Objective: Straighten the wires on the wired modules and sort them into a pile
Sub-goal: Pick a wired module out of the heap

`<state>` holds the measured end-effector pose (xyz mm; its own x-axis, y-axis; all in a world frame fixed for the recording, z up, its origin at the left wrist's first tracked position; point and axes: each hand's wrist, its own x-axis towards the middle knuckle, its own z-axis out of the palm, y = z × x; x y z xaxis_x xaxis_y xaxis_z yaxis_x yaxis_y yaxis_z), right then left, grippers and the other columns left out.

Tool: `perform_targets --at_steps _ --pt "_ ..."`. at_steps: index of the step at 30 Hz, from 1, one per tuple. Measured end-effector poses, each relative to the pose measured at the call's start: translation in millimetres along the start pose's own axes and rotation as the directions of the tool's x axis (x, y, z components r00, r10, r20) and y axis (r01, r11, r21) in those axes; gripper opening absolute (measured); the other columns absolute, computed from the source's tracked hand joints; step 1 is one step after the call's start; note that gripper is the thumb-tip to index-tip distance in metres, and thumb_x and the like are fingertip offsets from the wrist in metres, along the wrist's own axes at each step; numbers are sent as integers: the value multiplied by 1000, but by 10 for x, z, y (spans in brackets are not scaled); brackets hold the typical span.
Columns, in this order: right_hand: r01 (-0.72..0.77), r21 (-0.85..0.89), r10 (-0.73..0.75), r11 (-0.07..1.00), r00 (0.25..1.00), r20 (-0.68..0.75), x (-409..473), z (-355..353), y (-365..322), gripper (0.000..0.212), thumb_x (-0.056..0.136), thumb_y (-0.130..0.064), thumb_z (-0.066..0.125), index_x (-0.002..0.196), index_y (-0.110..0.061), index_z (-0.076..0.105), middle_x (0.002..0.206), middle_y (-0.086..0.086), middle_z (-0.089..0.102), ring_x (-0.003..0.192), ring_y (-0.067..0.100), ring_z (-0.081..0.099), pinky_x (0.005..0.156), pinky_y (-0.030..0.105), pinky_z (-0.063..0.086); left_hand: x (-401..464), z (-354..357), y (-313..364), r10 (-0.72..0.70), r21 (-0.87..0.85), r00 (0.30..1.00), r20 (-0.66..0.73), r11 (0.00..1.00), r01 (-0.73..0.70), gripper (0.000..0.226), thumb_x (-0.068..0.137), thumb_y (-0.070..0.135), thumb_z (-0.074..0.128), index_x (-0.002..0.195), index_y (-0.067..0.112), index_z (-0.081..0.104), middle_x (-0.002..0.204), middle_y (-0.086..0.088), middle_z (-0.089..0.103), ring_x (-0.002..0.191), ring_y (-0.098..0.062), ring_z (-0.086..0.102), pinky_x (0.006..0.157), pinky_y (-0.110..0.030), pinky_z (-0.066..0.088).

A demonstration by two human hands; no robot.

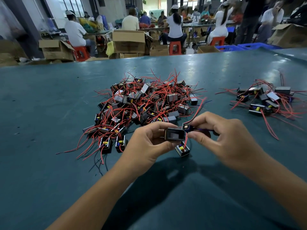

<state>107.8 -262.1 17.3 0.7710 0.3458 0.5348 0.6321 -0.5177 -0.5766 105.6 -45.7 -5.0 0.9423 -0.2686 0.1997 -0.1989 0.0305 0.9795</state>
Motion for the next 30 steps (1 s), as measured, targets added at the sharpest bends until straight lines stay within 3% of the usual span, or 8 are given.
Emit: perform_targets --at_steps 5,8,14,21,27,30 --pt "37 -62 -36 997 999 13 -60 55 -12 13 83 -24 79 90 -25 68 71 -18 62 63 10 53 60 16 40 -4 45 -18 -2 8 1000 14 1000 2 36 73 14 78 108 14 70 97 -8 78 94 -21 74 85 -27 58" --pt "29 -111 -28 993 1000 12 -73 49 -31 13 81 -26 79 93 -28 73 65 -20 51 64 9 49 61 13 34 -3 70 -24 -4 15 1000 18 1000 4 36 72 15 77 108 13 69 98 -7 78 94 -18 73 86 -26 58" --pt "-9 -11 9 1000 1000 12 -92 37 -45 17 80 -20 81 94 -29 78 73 -35 60 68 3 54 63 9 36 -5 62 -39 23 122 1000 9 992 -24 34 84 -9 72 108 15 69 99 0 78 95 -14 74 84 -21 56" --pt "5 -109 -4 994 1000 9 -73 16 -59 13 79 -18 82 91 -21 76 79 -14 65 74 1 54 67 14 38 -25 87 -36 62 235 998 7 970 -61 30 86 1 75 112 17 70 102 3 78 97 -14 74 91 -31 58" --pt "48 -169 -49 984 999 -5 -108 60 -44 17 81 -14 80 98 -16 79 87 -8 72 78 13 65 71 23 47 -15 92 -77 75 268 997 -16 961 -68 31 86 0 74 110 19 71 101 3 77 98 -15 73 93 -40 57" --pt "13 -99 -16 995 999 -34 -114 74 -44 11 81 -17 79 92 -21 80 82 -12 72 76 4 65 69 16 46 -16 103 -89 73 276 997 -13 959 -66 31 85 3 74 109 22 71 101 2 77 98 -19 73 93 -45 57"
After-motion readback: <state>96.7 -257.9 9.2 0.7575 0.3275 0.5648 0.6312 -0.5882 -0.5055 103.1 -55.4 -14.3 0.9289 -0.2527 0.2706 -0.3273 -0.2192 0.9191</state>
